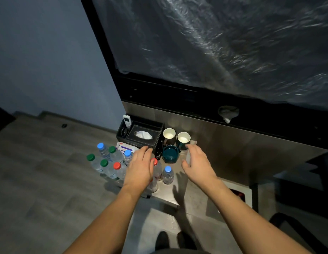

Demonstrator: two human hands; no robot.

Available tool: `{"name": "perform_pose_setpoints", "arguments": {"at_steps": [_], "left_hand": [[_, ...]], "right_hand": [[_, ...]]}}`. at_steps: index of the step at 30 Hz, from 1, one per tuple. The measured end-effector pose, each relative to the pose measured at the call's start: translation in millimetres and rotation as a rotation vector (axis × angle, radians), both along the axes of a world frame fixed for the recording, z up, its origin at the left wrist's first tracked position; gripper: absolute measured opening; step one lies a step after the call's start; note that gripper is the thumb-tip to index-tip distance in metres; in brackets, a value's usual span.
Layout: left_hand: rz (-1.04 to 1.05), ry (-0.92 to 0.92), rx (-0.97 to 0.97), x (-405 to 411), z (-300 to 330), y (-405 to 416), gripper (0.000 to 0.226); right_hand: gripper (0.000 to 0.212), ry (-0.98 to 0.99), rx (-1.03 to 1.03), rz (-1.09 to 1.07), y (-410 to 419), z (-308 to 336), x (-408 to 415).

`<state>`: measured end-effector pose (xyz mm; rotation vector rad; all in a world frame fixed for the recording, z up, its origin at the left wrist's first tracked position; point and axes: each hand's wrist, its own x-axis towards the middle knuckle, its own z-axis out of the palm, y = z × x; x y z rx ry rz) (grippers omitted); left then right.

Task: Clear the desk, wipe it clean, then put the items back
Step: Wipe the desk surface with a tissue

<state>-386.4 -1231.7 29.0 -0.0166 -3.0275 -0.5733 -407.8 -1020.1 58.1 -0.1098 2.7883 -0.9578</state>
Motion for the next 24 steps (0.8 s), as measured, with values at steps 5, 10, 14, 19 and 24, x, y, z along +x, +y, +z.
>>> {"name": "perform_pose_setpoints", "arguments": {"at_steps": [5, 10, 14, 19, 24], "left_hand": [[0.010, -0.008, 0.011, 6, -5, -2, 0.042], [0.021, -0.016, 0.028, 6, -6, -4, 0.042], [-0.001, -0.006, 0.037, 5, -7, 0, 0.041], [-0.050, -0.001, 0.050, -3, -12, 12, 0.040], [-0.148, -0.003, 0.064, -14, -14, 39, 0.041]], "right_hand": [[0.056, -0.035, 0.005, -0.018, 1, -7, 9], [0.056, -0.035, 0.012, -0.033, 2, -10, 14], [0.055, -0.030, 0.014, -0.054, 6, -10, 18], [0.055, -0.038, 0.021, -0.099, 17, -10, 24], [0.056, -0.058, 0.032, -0.195, 39, -10, 34]]}}
